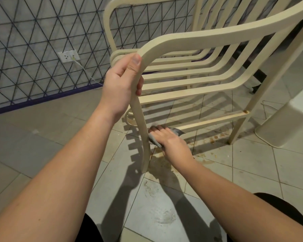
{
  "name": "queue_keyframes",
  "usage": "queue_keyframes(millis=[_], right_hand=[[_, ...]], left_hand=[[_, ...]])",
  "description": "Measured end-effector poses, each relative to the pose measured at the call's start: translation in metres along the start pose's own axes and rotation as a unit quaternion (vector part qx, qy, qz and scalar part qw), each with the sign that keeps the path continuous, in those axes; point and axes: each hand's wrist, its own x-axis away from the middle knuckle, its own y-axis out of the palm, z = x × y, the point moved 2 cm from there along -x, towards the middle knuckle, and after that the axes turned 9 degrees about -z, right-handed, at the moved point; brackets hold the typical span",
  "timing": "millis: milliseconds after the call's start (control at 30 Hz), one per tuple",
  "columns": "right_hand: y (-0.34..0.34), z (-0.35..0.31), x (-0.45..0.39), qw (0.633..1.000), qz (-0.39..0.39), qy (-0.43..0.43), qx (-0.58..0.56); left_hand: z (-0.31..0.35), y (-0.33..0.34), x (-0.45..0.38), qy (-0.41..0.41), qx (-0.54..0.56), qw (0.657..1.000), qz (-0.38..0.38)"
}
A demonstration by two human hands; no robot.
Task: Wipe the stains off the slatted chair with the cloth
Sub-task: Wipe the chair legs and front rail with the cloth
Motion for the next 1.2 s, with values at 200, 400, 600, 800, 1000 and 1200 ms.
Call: queue_keyframes(millis=[200,400,600,800,1000,1200], right_hand=[[-0.009,-0.013,0.052,0.838,0.229,0.328,-0.371],[0.004,0.002,0.058,0.563,0.363,0.554,-0.495],[-0.013,-0.035,0.009,0.534,0.331,0.531,-0.568],[-0.003,-0.065,0.011,0.578,0.303,0.494,-0.575],[-0.035,0.015,0.019,0.539,0.344,0.538,-0.550],[0.007,-0.073,-0.001,0.656,0.264,0.498,-0.501]], left_hand=[[-0.001,0.001,0.000,0.002,-0.008,1.000,0.003],[0.000,0.001,0.001,0.001,-0.007,1.000,0.003],[0.001,0.002,0.001,-0.002,0.000,1.000,0.005],[0.001,0.002,0.002,-0.001,0.000,1.000,0.000],[0.001,0.002,0.002,-0.005,-0.003,1.000,0.001],[0.000,0.002,0.002,-0.005,0.000,1.000,0.004]])
